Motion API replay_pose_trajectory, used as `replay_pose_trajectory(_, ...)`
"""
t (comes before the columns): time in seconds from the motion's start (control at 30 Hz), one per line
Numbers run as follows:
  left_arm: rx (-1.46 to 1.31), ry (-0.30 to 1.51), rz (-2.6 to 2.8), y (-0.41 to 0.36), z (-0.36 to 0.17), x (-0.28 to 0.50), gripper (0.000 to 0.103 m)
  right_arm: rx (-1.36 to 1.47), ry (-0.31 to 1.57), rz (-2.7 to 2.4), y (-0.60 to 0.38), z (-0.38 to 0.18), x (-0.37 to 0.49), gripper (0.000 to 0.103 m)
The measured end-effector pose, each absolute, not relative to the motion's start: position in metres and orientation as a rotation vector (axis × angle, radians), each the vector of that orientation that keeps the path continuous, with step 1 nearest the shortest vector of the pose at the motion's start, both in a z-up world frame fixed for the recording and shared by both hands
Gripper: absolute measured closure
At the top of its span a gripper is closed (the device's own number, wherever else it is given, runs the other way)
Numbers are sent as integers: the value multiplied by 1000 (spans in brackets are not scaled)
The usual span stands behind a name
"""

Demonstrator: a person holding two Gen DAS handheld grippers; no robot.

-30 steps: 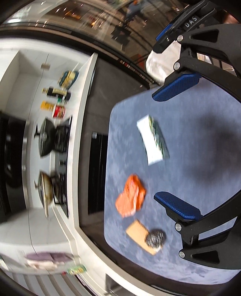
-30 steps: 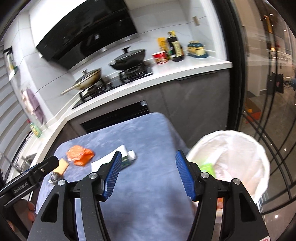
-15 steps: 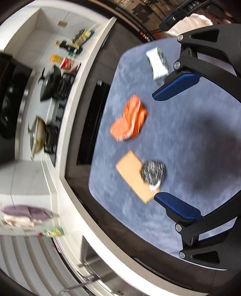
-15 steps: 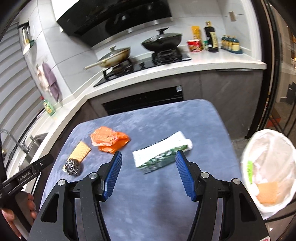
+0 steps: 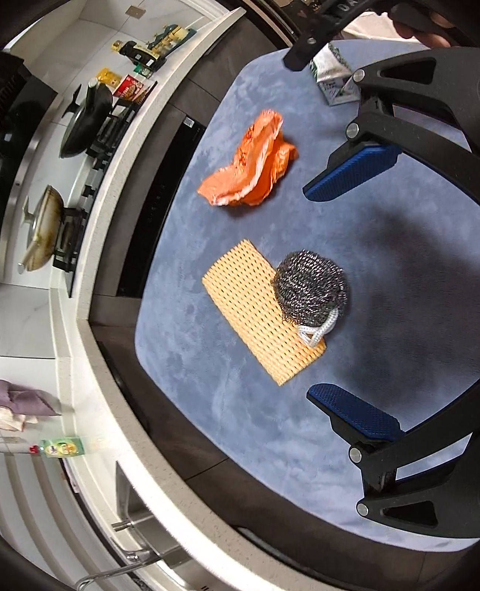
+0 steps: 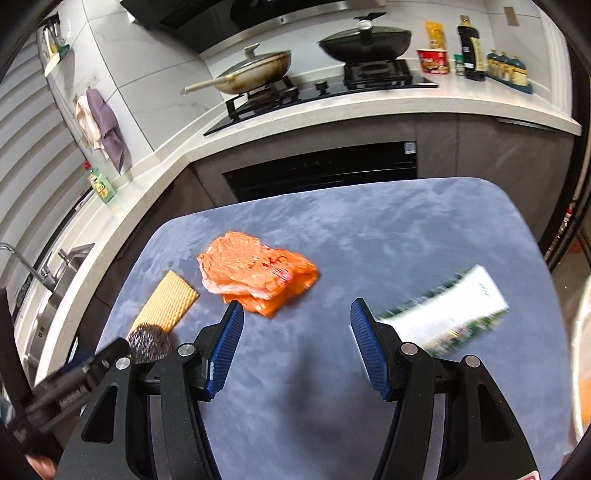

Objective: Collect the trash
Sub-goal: 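Grasp the steel wool scrubber with the left gripper while the right gripper grasps the orange plastic bag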

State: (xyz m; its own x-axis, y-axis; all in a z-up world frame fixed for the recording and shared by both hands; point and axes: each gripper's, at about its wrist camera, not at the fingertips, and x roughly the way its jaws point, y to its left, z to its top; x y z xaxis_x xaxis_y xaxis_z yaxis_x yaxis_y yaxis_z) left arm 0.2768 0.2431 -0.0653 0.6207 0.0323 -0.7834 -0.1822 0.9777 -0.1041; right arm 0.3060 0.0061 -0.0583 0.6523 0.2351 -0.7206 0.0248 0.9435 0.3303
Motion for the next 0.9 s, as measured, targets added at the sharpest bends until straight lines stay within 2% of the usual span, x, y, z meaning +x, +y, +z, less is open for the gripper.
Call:
replay_pose_trajectory(0.2, -209, 911, 128, 247, -81, 292, 9, 348, 880, 138, 23, -74, 345, 44)
replay_pose_trajectory(0.27, -208, 910, 121, 246, -84, 294, 12, 350, 884, 134, 27, -79, 355, 44)
replay_pose_trajectory(0.53, -208, 926, 118, 243, -93, 294, 43, 404, 940, 139, 32, -109, 375, 45)
replay_pose_trajectory(0.57, -210, 927, 113, 244, -93, 294, 44, 393, 940, 139, 34, -110, 375, 47)
replay_pose_trajectory(0.63, -212, 923, 111, 244, -92, 292, 51, 395, 957, 160, 37, -114, 377, 62)
replay_pose_trajectory(0.7, -203, 919, 105, 242, -89, 289, 55, 387, 973, 172, 41, -117, 378, 82)
replay_pose_trajectory(0.77, -200, 917, 97, 241, -87, 287, 59, 370, 970, 178, 44, -116, 375, 87)
replay_pose_trajectory(0.87, -204, 913, 71, 239, -80, 281, 69, 349, 937, 186, 44, -105, 366, 89)
replay_pose_trajectory(0.9, -209, 910, 54, 238, -78, 279, 100, 341, 925, 187, 43, -100, 362, 89)
